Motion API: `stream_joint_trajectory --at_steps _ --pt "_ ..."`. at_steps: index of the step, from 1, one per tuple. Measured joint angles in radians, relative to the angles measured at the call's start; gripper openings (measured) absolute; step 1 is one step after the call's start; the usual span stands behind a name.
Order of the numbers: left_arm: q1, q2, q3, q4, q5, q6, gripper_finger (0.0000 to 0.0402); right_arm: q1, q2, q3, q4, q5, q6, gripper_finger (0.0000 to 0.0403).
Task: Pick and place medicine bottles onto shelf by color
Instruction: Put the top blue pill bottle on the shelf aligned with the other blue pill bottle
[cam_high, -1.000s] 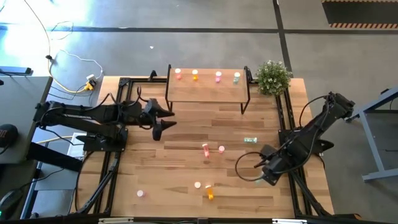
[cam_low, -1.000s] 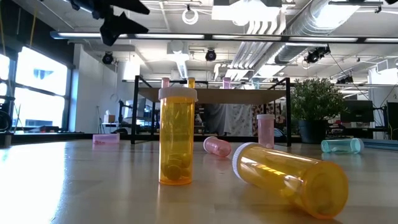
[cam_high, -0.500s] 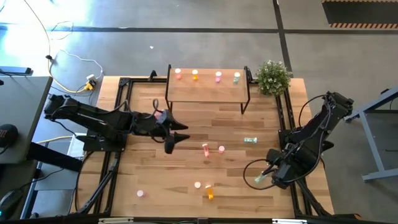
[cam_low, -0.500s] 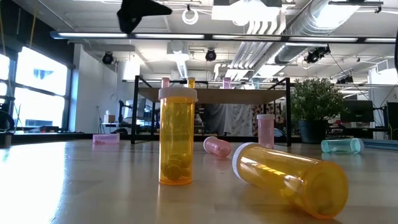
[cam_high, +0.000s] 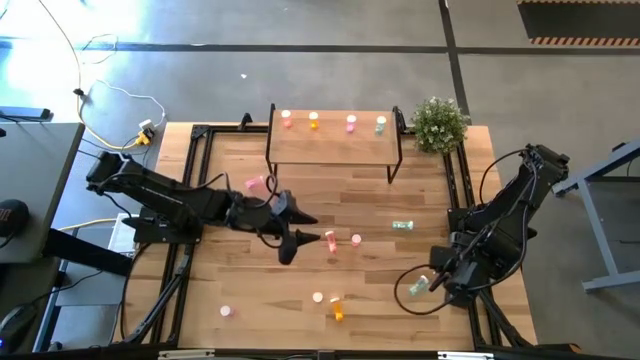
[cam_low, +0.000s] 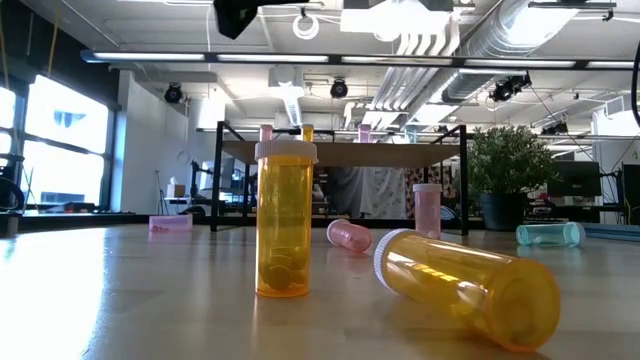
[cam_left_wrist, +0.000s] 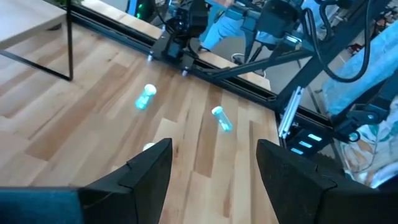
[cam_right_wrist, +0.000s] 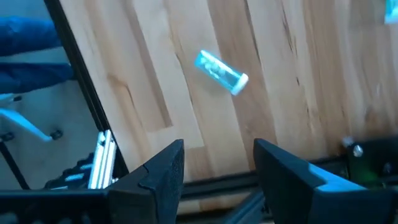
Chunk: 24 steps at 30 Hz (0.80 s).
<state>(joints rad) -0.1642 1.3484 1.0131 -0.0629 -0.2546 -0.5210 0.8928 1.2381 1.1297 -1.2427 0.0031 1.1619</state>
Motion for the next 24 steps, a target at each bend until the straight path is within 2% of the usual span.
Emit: stream_joint_trajectory --at_steps 6,13,19,24 --pt "-0.022 0.000 0.000 -0.008 -0.019 0.000 0.0225 0.000 -0.003 -0.013 0.032 0.038 -0.065 0.0184" --pt "-0.030 0.000 0.000 -0.032 -0.021 -0.001 0.0225 -0.012 -0.061 -0.170 0.098 0.058 -0.063 0.0184" --pt "-0.019 0.000 0.000 -0.033 -0.022 0.000 0.0225 -0.114 -0.122 -0.274 0.179 0.059 -0.115 0.0184" --pt "-0.002 0.000 0.000 -0.075 -0.022 0.000 0.0225 -0.264 -0.133 -0.311 0.196 0.058 -0.273 0.0184"
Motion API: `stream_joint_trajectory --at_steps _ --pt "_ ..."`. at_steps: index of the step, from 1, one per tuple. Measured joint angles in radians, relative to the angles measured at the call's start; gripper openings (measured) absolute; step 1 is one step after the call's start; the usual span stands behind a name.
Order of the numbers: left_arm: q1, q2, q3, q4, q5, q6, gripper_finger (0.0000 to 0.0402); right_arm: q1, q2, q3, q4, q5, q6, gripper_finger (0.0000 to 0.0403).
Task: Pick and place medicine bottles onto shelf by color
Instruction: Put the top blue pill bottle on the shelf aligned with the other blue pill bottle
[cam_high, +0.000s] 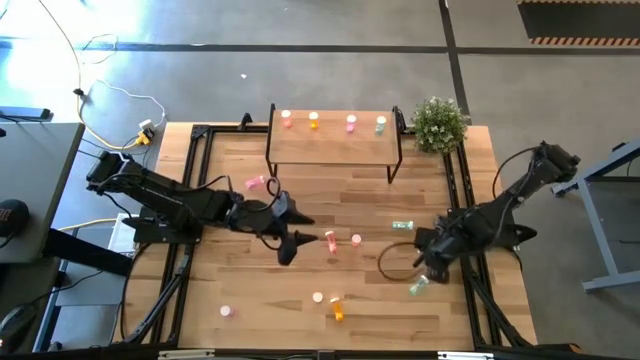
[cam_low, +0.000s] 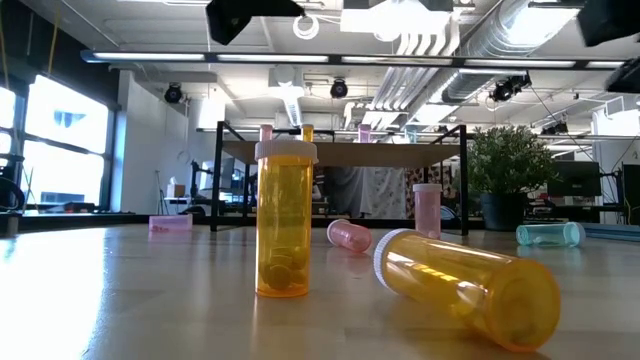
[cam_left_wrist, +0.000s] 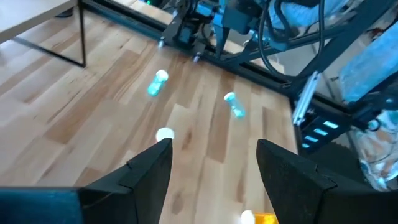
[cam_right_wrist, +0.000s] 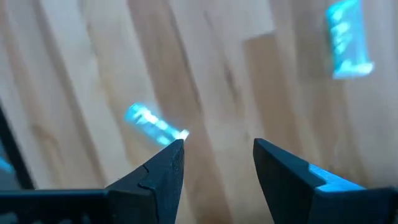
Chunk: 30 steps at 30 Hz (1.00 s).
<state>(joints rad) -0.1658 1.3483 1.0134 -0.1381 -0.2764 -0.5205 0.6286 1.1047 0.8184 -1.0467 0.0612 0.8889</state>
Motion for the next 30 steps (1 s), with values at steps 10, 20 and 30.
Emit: stream_joint_trajectory --at_steps 10,20,30 --pt "0.024 0.000 0.000 -0.039 0.003 0.072 0.0225 -0.331 0.001 -0.001 0.031 -0.034 -0.428 0.0184" --pt "0.024 0.000 0.000 -0.045 0.003 0.118 0.0225 -0.567 0.002 -0.130 0.130 -0.095 -0.644 0.0184" --pt "0.035 0.000 0.000 -0.046 0.004 0.158 0.0225 -0.687 0.027 -0.154 0.168 -0.122 -0.673 0.0184"
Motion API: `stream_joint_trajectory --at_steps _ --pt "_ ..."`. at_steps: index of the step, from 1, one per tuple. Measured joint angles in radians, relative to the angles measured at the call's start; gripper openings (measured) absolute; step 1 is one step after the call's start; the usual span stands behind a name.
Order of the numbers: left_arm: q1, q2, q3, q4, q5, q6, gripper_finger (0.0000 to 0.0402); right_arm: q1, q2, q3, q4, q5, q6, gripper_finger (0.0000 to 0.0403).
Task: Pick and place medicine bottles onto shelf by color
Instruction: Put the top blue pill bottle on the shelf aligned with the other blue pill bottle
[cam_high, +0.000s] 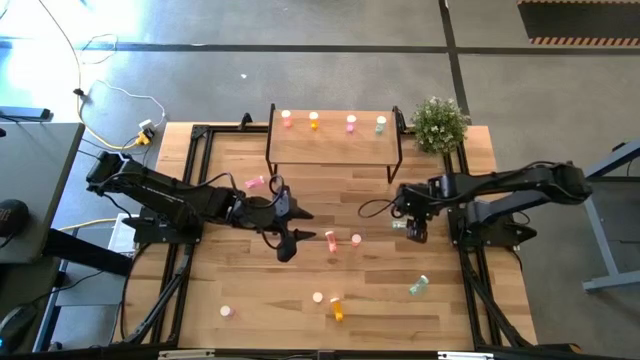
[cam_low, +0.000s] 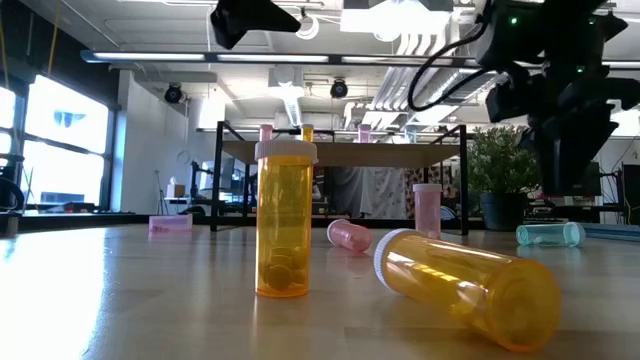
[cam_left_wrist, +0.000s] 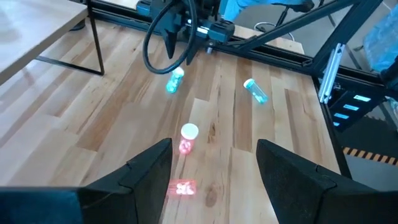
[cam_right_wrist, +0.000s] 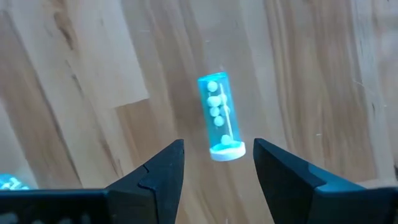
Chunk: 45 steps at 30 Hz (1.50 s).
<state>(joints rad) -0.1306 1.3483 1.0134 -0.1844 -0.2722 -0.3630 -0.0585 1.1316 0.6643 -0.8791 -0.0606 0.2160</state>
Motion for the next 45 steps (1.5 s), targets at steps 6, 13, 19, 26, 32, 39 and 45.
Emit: stream_joint_trajectory --at_steps 6,13,19,26,32,39,45 --pt "0.022 0.000 0.000 0.000 0.000 0.000 0.0225 -0.010 0.074 0.000 0.007 -0.023 -0.012 0.0184" --pt "0.040 0.000 0.000 -0.008 0.000 0.024 0.0225 -0.010 0.152 0.000 0.079 -0.013 -0.016 0.0184" --pt "0.040 0.000 0.000 -0.009 0.001 0.060 0.0225 -0.010 0.221 0.000 0.080 -0.016 -0.026 0.0184" --pt "0.041 0.000 0.000 -0.019 0.001 0.060 0.0225 -0.010 0.307 0.000 0.119 -0.016 -0.027 0.0175" --pt "0.041 0.000 0.000 -0.037 0.001 0.060 0.0225 -0.010 0.337 0.004 0.130 -0.007 -0.033 0.0133" --pt "0.042 0.000 0.000 -0.039 0.021 0.060 0.0225 -0.010 0.338 0.011 0.128 -0.002 -0.032 0.0086" --pt "0.065 0.000 0.000 -0.062 0.117 0.026 0.0225 -0.010 0.338 0.013 0.129 -0.001 -0.011 0.0082"
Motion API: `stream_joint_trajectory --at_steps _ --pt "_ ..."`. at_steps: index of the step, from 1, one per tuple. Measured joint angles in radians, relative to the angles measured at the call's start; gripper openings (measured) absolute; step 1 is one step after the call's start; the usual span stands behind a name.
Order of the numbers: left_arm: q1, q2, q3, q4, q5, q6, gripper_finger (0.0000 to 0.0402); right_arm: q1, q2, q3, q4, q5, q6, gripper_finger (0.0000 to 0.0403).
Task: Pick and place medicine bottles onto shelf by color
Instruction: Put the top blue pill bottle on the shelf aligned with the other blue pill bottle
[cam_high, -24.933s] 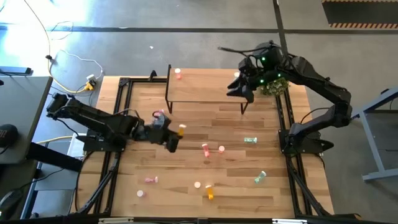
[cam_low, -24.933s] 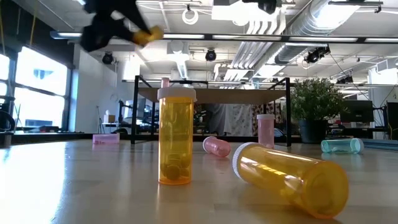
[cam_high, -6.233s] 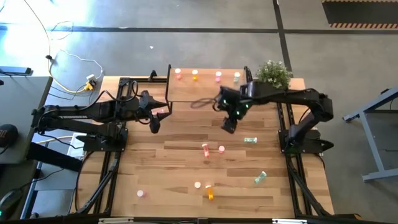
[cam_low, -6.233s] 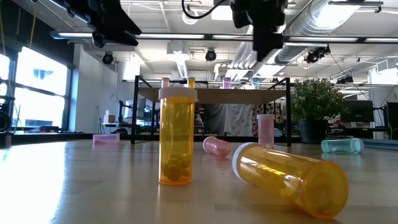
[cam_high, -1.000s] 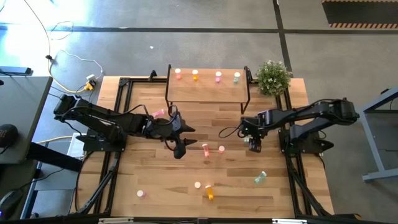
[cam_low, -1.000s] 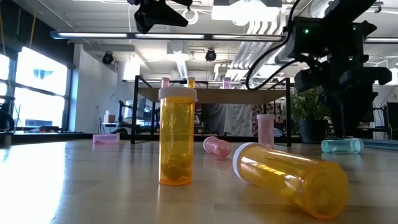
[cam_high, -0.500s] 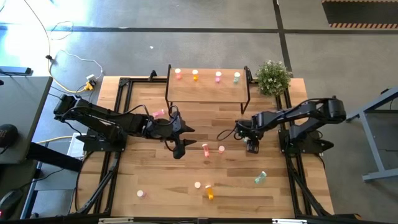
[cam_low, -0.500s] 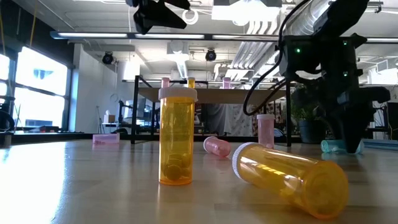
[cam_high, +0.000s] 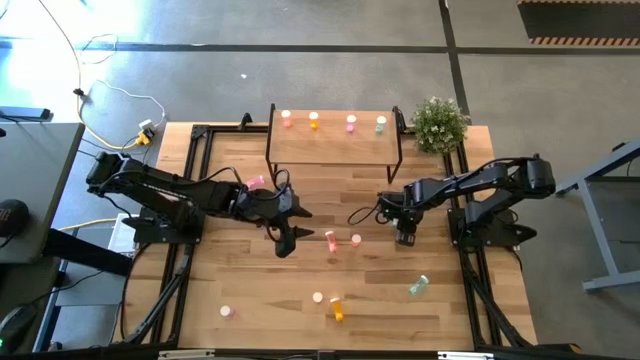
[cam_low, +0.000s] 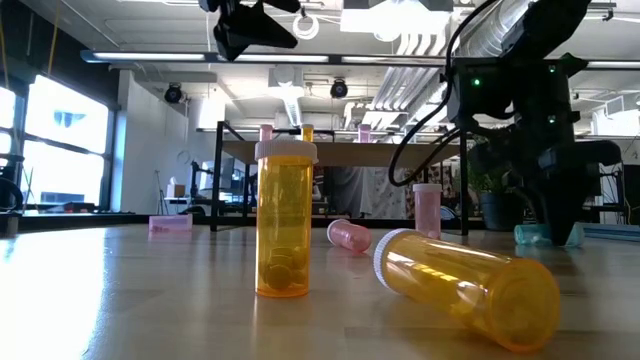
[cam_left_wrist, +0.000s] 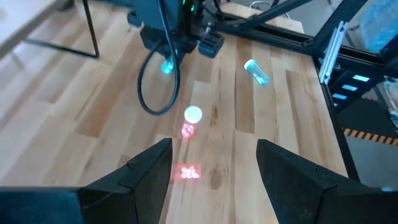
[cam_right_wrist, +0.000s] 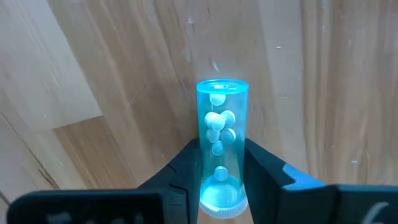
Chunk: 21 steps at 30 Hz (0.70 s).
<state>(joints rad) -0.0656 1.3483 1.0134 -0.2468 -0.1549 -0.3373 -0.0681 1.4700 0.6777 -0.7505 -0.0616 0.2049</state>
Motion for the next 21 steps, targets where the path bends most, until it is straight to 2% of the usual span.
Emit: stream_joint_trajectory --at_steps 5,10,17,21 --pt "0.028 -0.003 0.000 -0.041 0.077 -0.031 0.0225 0.007 -0.013 0.014 0.025 -0.052 0.066 0.0082" --pt "0.074 -0.012 0.000 -0.067 0.164 -0.061 0.0225 0.040 -0.029 0.099 0.023 -0.062 0.123 0.0081" --pt "0.147 -0.019 0.000 -0.072 0.307 -0.125 0.0225 0.098 -0.029 0.269 0.019 0.029 0.154 0.0081" --pt "0.179 -0.019 0.000 -0.071 0.360 -0.180 0.0225 0.112 -0.030 0.367 0.018 0.094 0.120 0.0081"
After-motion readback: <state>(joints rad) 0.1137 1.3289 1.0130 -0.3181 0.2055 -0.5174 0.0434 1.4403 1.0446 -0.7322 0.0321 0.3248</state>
